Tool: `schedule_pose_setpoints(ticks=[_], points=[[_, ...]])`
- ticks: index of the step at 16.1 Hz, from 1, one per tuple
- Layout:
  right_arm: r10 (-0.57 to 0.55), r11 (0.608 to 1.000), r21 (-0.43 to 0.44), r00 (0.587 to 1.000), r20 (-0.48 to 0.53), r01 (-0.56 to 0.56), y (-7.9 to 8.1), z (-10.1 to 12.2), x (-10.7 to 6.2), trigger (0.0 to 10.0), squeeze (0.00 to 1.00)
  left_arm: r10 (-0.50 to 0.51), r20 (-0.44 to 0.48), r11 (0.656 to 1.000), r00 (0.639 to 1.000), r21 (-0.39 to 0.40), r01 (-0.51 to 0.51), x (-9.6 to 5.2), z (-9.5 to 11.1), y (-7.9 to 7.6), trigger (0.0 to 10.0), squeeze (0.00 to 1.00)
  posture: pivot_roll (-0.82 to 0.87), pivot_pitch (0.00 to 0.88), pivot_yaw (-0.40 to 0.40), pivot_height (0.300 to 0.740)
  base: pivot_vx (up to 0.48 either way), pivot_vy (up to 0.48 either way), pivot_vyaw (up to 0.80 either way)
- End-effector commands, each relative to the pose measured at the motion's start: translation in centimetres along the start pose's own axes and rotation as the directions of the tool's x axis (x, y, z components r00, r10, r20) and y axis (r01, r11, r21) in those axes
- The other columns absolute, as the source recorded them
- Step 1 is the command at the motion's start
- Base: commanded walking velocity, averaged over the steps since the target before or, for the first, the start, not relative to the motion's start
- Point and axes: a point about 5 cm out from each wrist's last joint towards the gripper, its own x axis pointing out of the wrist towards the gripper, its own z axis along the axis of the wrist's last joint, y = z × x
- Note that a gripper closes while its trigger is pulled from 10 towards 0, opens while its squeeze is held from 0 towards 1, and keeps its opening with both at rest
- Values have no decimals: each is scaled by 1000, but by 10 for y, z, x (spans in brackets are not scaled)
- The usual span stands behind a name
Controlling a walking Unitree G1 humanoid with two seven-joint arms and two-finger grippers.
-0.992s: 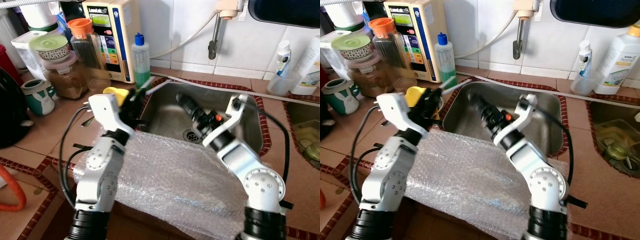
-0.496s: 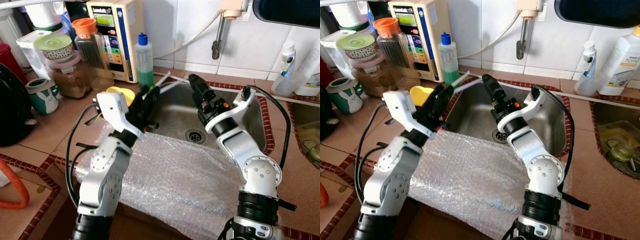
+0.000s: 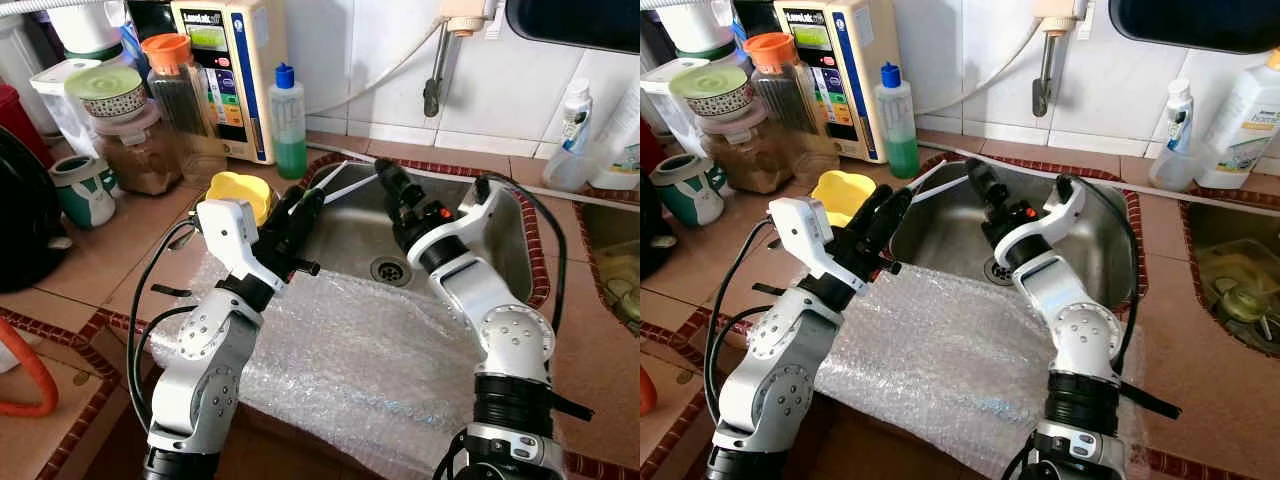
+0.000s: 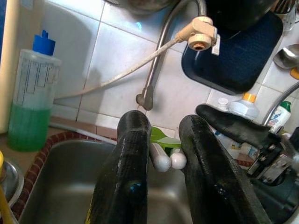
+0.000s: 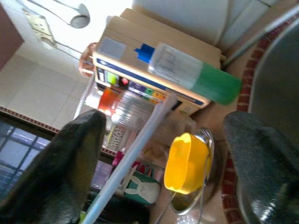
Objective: Kitchen organization
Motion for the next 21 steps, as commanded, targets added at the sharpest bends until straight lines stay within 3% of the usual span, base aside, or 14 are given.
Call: schedule_pose_setpoints(ticks=[1, 9, 10, 11, 12, 13, 14, 15, 21], points=[[-2, 1000, 3, 1000, 4, 2, 3, 1, 4, 0, 0, -11, 6, 1000, 1000, 3, 11, -2, 3, -2, 10000, 0, -194, 78, 69, 740, 0, 0, 0], [58, 998, 44, 996, -69, -55, 9, -11, 11, 314, 0, -48, -9, 998, 999, -40, 47, 1, -1, -10, 10000, 0, -201, 78, 70, 740, 0, 0, 0], [73, 997, 36, 994, -86, -70, 11, -13, 11, 5412, 0, -55, -10, 998, 998, -41, 54, 2, -2, -11, 10000, 0, -201, 78, 70, 740, 0, 0, 0], [78, 997, 30, 993, -92, -75, 12, -14, 11, 5412, 0, -58, -11, 998, 998, -41, 57, 2, -2, -12, 10000, 0, -201, 78, 70, 740, 0, 0, 0], [71, 997, 33, 993, -95, -68, 12, -16, 12, 10000, 0, -61, -12, 997, 998, -42, 61, 2, -2, -13, 10000, 0, -199, 76, 72, 740, 0, 0, 0], [68, 997, 30, 993, -94, -66, 11, -16, 13, 10000, 0, -63, -12, 997, 998, -42, 63, 2, -2, -13, 10000, 0, -199, 76, 72, 740, 0, 0, 0], [79, 996, 38, 992, -94, -75, 11, -16, 14, 7804, 0, -66, -13, 997, 998, -44, 66, 2, -2, -13, 10000, 0, -198, 75, 74, 740, 0, 0, 0], [86, 996, 46, 992, -89, -82, 13, -14, 16, 0, 0, -75, -16, 996, 997, -47, 75, 2, -2, -14, 10000, 0, -198, 77, 75, 740, 0, 0, 0], [77, 995, 69, 995, -57, -73, 9, -5, 23, 0, 0, -100, -33, 993, 994, -59, 98, 0, -5, -18, 10000, 0, -192, 79, 81, 740, 0, 0, 0]])
